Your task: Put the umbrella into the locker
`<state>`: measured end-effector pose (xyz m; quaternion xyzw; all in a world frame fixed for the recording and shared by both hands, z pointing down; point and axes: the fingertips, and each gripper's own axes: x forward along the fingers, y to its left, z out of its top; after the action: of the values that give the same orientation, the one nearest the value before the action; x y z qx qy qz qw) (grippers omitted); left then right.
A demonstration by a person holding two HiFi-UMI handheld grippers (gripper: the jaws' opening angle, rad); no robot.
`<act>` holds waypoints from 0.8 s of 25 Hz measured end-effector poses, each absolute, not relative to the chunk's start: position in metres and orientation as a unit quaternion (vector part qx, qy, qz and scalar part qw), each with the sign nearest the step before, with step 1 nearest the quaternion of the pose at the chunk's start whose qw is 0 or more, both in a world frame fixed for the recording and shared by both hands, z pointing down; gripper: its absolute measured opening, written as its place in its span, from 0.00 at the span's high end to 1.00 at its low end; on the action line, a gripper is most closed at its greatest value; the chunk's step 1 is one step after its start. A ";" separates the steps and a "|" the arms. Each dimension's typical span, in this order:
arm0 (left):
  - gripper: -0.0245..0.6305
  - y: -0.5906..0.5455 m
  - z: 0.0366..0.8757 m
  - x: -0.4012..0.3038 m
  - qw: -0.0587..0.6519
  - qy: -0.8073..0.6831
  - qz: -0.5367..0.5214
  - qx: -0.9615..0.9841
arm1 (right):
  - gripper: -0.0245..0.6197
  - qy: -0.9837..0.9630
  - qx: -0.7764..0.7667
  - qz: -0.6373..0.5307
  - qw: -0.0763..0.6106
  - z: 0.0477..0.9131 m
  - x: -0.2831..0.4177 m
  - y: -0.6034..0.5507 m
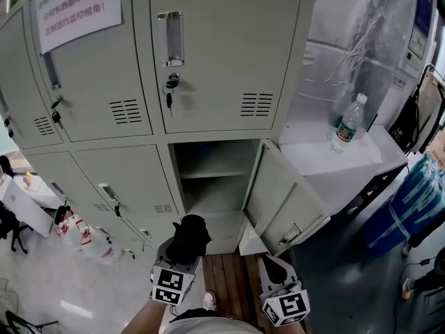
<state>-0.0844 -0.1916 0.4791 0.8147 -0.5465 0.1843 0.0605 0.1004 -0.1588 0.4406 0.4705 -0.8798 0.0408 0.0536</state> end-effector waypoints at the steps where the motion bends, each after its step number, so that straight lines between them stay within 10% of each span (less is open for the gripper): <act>1: 0.61 -0.195 0.479 -0.086 0.060 -0.546 0.186 0.814 | 0.94 -0.880 0.470 0.042 0.054 0.441 0.099 -0.161; 20: 0.60 -0.296 0.461 -0.059 0.008 -0.523 0.212 0.826 | 0.94 -0.874 0.479 0.038 0.067 0.441 0.102 -0.175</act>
<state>-0.0595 -0.2958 0.4606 0.8258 -0.5226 0.2118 0.0082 0.1020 -0.1750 0.4411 0.4792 -0.8743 0.0381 0.0672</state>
